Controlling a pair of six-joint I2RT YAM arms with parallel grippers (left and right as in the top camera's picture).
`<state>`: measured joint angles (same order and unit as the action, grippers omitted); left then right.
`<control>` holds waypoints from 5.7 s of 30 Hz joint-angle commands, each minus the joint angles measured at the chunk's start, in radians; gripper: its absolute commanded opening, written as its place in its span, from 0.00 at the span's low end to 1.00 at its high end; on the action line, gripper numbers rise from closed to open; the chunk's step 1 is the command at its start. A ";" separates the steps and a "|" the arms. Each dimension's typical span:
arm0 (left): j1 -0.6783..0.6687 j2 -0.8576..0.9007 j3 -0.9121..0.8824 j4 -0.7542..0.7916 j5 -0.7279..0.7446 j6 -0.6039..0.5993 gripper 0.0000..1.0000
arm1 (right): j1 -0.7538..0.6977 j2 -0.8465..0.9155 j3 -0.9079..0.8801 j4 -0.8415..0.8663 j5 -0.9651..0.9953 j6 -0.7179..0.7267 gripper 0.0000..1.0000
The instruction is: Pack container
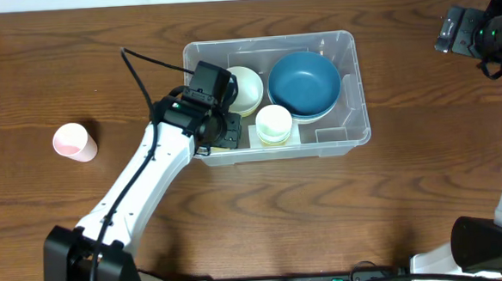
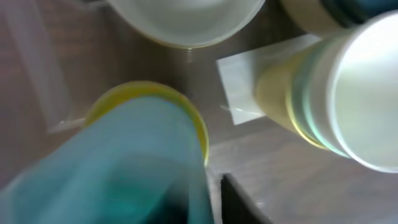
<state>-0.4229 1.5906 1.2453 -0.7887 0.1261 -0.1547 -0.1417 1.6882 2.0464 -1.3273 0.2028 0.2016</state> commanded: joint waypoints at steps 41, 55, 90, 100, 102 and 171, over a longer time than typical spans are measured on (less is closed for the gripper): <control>0.578 0.122 0.297 -0.165 -0.537 -0.162 0.98 | -0.002 -0.001 0.001 -0.001 0.007 0.011 0.99; 0.640 0.413 0.291 -0.173 -0.348 -0.161 0.98 | -0.002 -0.001 0.001 -0.001 0.007 0.011 0.99; 0.542 0.291 0.274 -0.208 0.301 0.029 0.06 | -0.002 -0.001 0.001 -0.001 0.007 0.011 0.99; 0.443 -0.117 0.280 -0.124 0.300 0.046 0.06 | -0.002 -0.001 0.001 -0.001 0.007 0.011 0.99; 0.408 -0.183 0.280 -0.124 0.300 0.046 0.06 | -0.002 -0.001 0.001 -0.001 0.007 0.011 0.99; 0.061 -0.154 0.312 -0.386 0.109 0.068 0.86 | -0.002 -0.001 0.001 -0.001 0.007 0.011 0.99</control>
<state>-0.3592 1.5646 1.5177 -1.1622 0.2325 -0.0849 -0.1417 1.6882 2.0464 -1.3270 0.2028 0.2016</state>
